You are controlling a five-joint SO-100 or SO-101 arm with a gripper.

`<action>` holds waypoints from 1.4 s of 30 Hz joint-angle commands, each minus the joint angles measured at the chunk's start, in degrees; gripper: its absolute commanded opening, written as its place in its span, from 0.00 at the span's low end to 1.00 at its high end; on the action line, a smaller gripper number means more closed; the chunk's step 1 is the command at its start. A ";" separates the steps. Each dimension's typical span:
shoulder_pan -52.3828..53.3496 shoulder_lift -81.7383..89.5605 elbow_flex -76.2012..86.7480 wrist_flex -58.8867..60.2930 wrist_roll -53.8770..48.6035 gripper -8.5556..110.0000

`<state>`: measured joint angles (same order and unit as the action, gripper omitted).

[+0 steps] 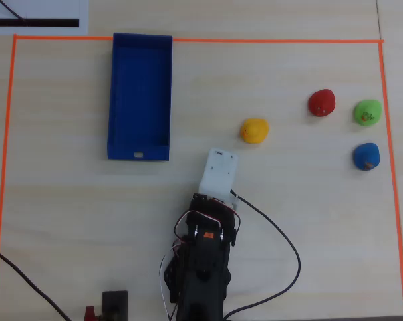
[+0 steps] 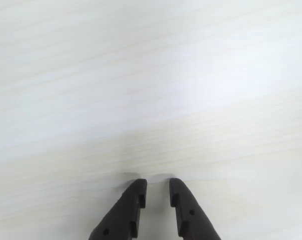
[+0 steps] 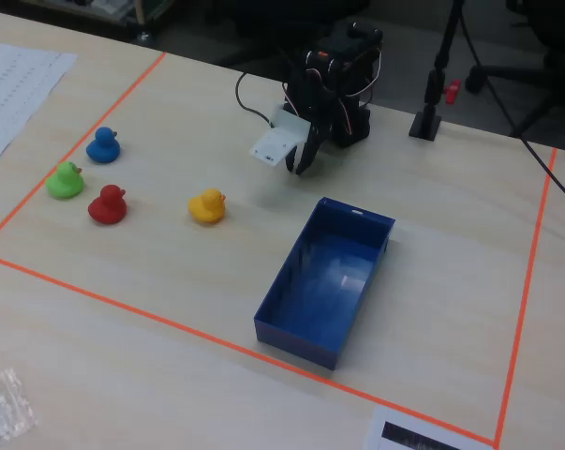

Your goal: Grasp blue duck and put it into box.

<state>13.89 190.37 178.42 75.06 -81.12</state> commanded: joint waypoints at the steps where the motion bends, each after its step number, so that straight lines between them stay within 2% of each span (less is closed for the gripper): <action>1: 0.26 -0.70 -0.18 0.62 0.09 0.10; 7: 0.26 -0.70 -0.18 0.62 0.09 0.10; 13: -6.33 -0.70 -0.18 0.53 1.76 0.10; 25: -4.39 -0.70 -0.18 0.53 1.49 0.10; 28: -3.69 -0.70 -0.18 -0.97 1.58 0.08; 31: 4.57 -4.04 -2.46 -16.35 1.58 0.13; 37: 21.88 -31.03 -25.22 -45.18 -1.41 0.26; 42: 33.93 -48.69 -43.42 -59.94 -4.92 0.30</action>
<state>39.73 154.60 150.56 28.56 -84.02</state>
